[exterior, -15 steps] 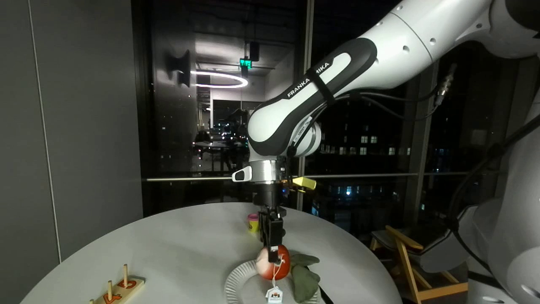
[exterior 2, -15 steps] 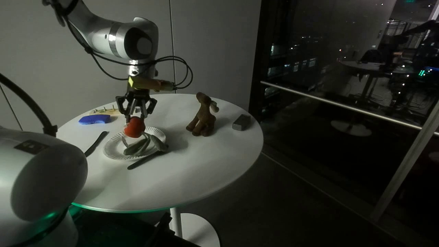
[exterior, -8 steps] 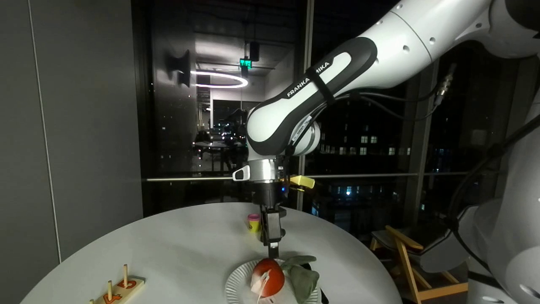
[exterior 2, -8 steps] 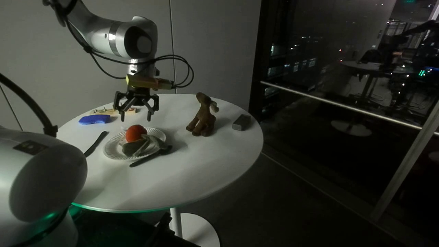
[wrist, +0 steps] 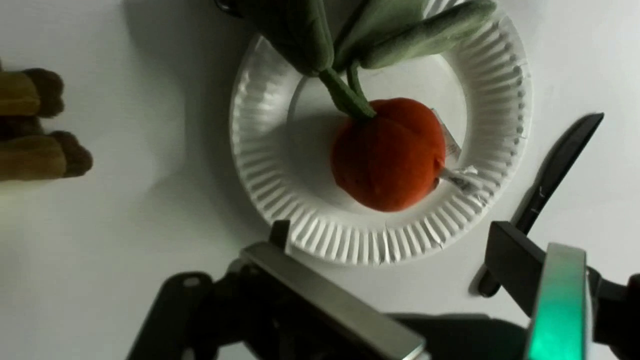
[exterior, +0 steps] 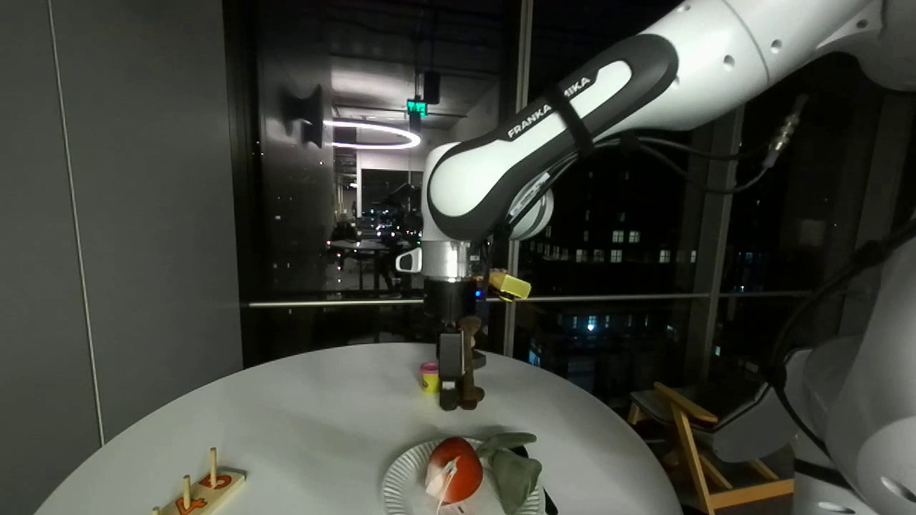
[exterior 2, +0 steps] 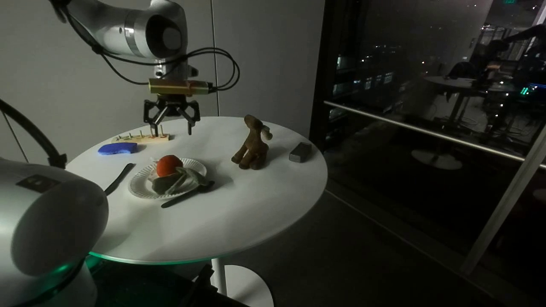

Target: Pick the black spoon and put it to the right of the white paper plate, pick the black knife and put it to the left of the white paper plate, pick the round red toy and put it on the white plate

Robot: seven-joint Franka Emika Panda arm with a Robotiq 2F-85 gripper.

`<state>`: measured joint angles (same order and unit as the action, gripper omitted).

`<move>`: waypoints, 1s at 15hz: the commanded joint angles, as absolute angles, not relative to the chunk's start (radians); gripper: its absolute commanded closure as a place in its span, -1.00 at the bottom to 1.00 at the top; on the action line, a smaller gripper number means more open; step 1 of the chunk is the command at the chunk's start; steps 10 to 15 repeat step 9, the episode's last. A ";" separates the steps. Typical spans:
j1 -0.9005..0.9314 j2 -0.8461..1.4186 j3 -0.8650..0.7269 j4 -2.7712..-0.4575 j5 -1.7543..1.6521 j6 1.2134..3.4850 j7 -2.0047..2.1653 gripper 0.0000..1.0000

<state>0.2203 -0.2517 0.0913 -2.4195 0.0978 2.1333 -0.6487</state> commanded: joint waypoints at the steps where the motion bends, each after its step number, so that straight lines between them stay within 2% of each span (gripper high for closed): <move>1: 0.225 -0.290 0.089 -2.421 0.094 2.132 -0.615 -1.00; 5: 0.234 -0.382 0.085 -2.456 0.087 2.132 -0.564 -1.00; 15: 0.235 -0.381 0.085 -2.468 0.087 2.143 -0.560 -1.00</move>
